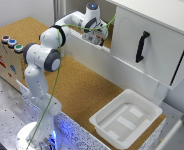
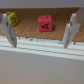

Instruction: Put the pink object inside the left cabinet

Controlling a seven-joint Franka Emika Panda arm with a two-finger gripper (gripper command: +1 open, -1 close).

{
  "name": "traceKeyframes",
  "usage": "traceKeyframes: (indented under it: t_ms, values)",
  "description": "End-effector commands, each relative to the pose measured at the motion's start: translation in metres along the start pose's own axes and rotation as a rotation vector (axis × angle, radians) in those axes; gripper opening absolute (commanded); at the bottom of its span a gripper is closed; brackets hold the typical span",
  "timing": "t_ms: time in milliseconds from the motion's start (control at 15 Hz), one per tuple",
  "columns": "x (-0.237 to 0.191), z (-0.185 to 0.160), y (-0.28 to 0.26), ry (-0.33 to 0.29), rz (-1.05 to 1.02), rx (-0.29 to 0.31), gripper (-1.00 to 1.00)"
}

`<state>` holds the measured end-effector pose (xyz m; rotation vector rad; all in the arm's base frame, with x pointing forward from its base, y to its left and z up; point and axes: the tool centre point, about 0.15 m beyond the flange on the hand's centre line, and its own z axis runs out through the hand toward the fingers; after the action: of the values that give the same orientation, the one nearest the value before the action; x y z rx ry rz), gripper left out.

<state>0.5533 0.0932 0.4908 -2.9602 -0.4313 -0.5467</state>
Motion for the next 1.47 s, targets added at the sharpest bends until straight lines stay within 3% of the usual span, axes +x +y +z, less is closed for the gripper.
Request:
traceKeyframes:
  t_ms: [0, 67, 133, 267, 667, 933, 1400]
  values:
    - [-0.020, 0.000, -0.002, 0.031, -0.037, 0.016, 1.00]
    - [-0.020, 0.000, -0.002, 0.031, -0.037, 0.016, 1.00]
    - [-0.014, 0.003, 0.016, -0.027, 0.001, -0.008, 1.00]
    - [-0.034, -0.004, 0.031, -0.022, 0.007, 0.003, 1.00]
    - [-0.129, -0.002, -0.001, -0.151, 0.056, 0.131, 1.00]
    - [-0.172, 0.001, -0.031, -0.162, 0.093, 0.196, 1.00]
    - [-0.179, -0.006, -0.091, -0.187, 0.075, 0.203, 1.00]
